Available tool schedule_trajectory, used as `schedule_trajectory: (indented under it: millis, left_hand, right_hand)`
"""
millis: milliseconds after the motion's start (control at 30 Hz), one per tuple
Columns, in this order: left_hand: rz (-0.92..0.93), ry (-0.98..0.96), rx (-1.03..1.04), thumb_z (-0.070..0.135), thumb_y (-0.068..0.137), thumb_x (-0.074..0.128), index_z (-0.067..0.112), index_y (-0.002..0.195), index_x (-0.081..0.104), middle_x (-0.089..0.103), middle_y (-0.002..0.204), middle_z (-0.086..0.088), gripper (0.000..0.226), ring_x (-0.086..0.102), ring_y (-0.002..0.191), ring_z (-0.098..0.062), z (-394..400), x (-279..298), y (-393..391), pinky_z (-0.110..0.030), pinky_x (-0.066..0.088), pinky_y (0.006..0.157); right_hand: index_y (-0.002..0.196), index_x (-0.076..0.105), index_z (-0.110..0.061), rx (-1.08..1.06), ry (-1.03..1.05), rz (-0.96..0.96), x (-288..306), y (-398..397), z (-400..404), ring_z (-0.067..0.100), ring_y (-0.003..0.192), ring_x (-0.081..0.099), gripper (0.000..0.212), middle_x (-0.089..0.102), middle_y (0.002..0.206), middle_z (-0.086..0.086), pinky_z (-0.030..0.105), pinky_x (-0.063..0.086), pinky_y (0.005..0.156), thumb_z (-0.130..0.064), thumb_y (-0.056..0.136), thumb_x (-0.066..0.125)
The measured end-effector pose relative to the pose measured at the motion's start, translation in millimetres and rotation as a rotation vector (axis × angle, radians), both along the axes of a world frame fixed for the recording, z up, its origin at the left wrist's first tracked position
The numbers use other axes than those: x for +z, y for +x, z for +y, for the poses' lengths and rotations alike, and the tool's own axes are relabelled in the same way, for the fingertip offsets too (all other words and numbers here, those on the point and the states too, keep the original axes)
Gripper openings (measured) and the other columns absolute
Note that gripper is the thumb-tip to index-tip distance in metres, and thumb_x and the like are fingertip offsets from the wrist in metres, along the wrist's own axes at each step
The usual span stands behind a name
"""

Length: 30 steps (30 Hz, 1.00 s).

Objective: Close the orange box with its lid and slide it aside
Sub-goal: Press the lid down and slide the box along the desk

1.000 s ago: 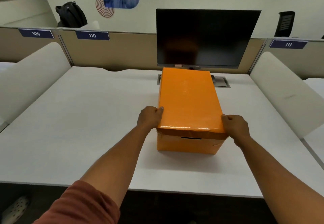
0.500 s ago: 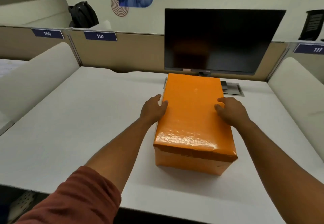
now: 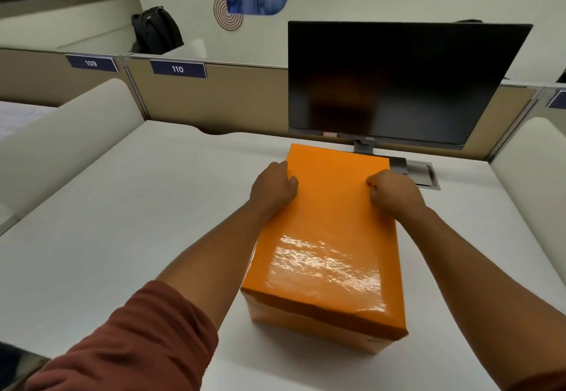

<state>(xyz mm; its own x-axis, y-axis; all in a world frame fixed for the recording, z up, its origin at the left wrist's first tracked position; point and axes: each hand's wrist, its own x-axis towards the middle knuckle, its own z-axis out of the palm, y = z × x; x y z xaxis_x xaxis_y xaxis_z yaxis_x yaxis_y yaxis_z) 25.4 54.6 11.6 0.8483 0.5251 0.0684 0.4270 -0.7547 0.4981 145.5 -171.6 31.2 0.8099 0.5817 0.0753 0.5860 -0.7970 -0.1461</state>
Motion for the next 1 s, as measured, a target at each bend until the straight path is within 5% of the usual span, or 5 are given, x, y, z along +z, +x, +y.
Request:
schedule_trajectory:
  millis: [367,533,633,800,1000]
  left_hand:
    - [0.181,-0.106,-0.042,0.047,0.104,0.025,0.018,0.157,0.017,0.038,0.157,-0.015,0.061,0.041,0.140,-0.039,14.5,-17.4,-6.4,-0.051,0.032,0.114]
    - [0.163,-0.311,-0.064,0.049,0.104,0.022,0.021,0.158,0.007,0.027,0.162,-0.013,0.063,0.032,0.145,-0.039,10.7,-11.8,-19.4,-0.053,0.026,0.117]
    - [0.106,-0.542,0.032,0.061,0.098,0.029,0.024,0.157,0.020,0.035,0.159,-0.011,0.070,0.042,0.138,-0.037,6.3,-12.4,-36.4,-0.054,0.037,0.111]
    - [0.213,-0.851,0.152,0.078,0.082,0.045,0.019,0.124,0.057,0.067,0.117,-0.008,0.074,0.067,0.090,-0.025,15.1,-11.8,-63.2,-0.036,0.053,0.067]
    - [0.422,-1.131,0.044,0.076,0.062,0.072,0.012,0.123,0.063,0.078,0.102,-0.011,0.089,0.075,0.094,-0.030,39.2,-21.4,-96.1,-0.038,0.062,0.070]
  right_hand:
    - [0.129,0.058,-0.009,0.061,-0.009,0.054,-9.9,-0.9,-5.6,0.034,0.110,0.059,0.037,0.057,0.131,0.014,0.041,0.049,0.088,-0.015,0.094,0.050]
    - [0.140,0.053,-0.023,-0.203,0.753,0.489,-13.3,-9.2,-32.5,0.032,0.129,0.049,0.043,0.051,0.145,0.010,0.047,0.044,0.102,-0.032,0.098,0.050]
    - [0.126,0.059,-0.008,-0.395,0.871,0.610,-23.7,-22.9,-46.9,0.037,0.111,0.059,0.041,0.059,0.129,0.021,0.055,0.052,0.094,-0.036,0.096,0.054]
    - [0.117,0.053,-0.024,-0.405,0.670,1.084,-32.4,-41.1,-65.5,0.027,0.094,0.063,0.049,0.061,0.111,0.004,0.037,0.051,0.061,-0.062,0.087,0.057]
    - [0.124,0.049,-0.026,-0.463,0.789,1.192,-54.3,-57.0,-77.1,0.034,0.099,0.066,0.059,0.063,0.114,0.008,0.044,0.054,0.069,-0.066,0.081,0.060]
